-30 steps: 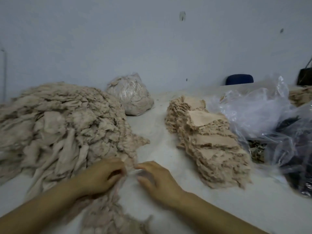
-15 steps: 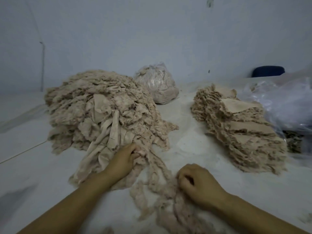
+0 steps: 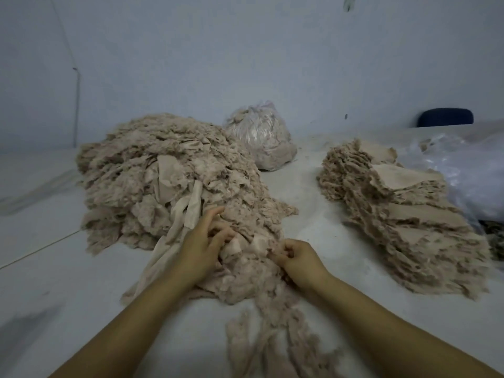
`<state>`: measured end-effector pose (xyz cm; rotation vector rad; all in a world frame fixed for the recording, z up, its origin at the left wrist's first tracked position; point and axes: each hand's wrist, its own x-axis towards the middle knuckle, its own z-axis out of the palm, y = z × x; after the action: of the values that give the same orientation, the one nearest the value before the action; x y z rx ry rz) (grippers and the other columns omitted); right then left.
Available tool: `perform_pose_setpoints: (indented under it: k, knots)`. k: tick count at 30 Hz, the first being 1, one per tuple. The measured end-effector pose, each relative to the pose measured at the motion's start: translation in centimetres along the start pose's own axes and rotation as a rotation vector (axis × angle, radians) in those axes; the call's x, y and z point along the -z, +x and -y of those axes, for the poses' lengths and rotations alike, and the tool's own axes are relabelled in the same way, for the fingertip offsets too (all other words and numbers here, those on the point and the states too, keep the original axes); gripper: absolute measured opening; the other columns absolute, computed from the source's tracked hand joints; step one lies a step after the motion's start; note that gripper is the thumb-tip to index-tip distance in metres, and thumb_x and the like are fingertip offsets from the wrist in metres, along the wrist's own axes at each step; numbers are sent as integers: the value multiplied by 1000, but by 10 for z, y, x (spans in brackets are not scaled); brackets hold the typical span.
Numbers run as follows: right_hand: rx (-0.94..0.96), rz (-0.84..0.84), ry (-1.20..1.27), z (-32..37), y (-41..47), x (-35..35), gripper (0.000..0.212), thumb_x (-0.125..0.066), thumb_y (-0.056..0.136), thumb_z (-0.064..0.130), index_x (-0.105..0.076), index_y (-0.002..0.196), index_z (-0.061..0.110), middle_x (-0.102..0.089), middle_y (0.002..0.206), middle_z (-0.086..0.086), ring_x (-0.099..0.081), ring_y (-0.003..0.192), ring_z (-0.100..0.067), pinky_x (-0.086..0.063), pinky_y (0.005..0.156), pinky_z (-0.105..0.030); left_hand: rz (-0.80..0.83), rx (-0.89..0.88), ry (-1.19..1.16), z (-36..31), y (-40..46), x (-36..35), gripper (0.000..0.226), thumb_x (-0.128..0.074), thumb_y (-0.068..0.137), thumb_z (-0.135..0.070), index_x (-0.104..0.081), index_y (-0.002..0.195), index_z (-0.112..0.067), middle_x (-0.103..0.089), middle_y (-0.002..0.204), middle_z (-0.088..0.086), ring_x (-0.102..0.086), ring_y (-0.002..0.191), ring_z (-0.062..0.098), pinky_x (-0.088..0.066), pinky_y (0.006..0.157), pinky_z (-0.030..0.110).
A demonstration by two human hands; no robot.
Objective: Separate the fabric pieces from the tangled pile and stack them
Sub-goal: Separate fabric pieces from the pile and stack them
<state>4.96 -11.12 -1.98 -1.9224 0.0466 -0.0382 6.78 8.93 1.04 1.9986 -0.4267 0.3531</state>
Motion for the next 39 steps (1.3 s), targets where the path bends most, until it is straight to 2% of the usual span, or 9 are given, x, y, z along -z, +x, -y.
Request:
perform_pose_setpoints:
  k: [4, 7, 10, 15, 19, 26, 31, 35, 39]
  knots:
    - [-124, -27, 107, -6, 1, 24, 23, -64, 91, 16, -59, 71, 9, -48, 43, 1, -42, 37, -9, -37, 41, -19, -241, 82, 422, 11, -12, 1, 29, -68, 78, -46, -52, 93, -27, -56, 91, -8, -54, 84, 9, -45, 68, 30]
    - [-149, -98, 151, -10, 2, 34, 15, -63, 93, 15, -63, 79, 10, -52, 51, 1, -44, 43, -11, -37, 46, -22, 188, 183, 702, 18, -19, -9, 48, -62, 81, -53, -53, 116, -22, -62, 112, -3, -57, 103, 17, -44, 76, 27]
    - [39, -247, -302, -12, -6, 39, 20, -66, 88, 22, -56, 105, 28, -53, 92, 5, -52, 74, -11, -42, 70, -26, 335, 21, 796, 13, -19, -17, 24, -51, 92, -43, -55, 94, -20, -66, 97, -1, -60, 93, 18, -34, 66, 28]
    - [204, -76, -297, -1, -23, 20, 40, -60, 74, 68, -58, 71, 28, -56, 69, 11, -51, 63, -1, -37, 56, -16, 421, -46, 537, 0, -20, -35, 28, -54, 91, -30, -41, 67, -20, -49, 60, -5, -45, 59, 11, -30, 55, 26]
    - [187, -28, -282, -1, -17, 11, 47, -62, 88, 42, -41, 52, 21, -42, 47, 10, -38, 47, -3, -28, 49, -19, 384, 85, 222, -15, -17, -49, 30, -60, 88, -20, -39, 67, -18, -38, 49, -5, -30, 47, 6, -28, 50, 22]
    - [-196, -226, 779, -5, -15, 32, 27, -47, 100, 14, -56, 76, 8, -54, 59, -5, -51, 52, -14, -48, 49, -26, 575, 162, 427, -35, 0, -36, 27, -68, 80, -28, -51, 61, -23, -52, 56, -12, -45, 52, 1, -38, 54, 18]
    - [-235, -208, 811, -4, -16, 29, 21, -40, 103, 14, -55, 94, 2, -57, 84, -18, -54, 74, -30, -49, 70, -40, 52, -264, 241, -50, 18, -56, 16, -61, 88, -37, -66, 87, -21, -65, 81, -10, -57, 75, 1, -45, 68, 19]
    - [-210, -177, 783, -2, -19, 27, 23, -41, 102, 11, -57, 90, 0, -63, 78, -16, -61, 65, -24, -52, 60, -33, 298, -222, 655, -24, 39, -75, 28, -41, 99, -33, -59, 107, -14, -62, 109, 1, -49, 113, 19, -32, 97, 34]
    - [-179, -15, 674, 1, -22, 29, 51, -50, 97, 39, -66, 104, -9, -66, 100, -30, -64, 90, -42, -51, 83, -47, 316, -111, 462, 1, 32, -87, 24, -39, 100, -27, -47, 81, -16, -54, 82, 0, -51, 80, 20, -34, 69, 31]
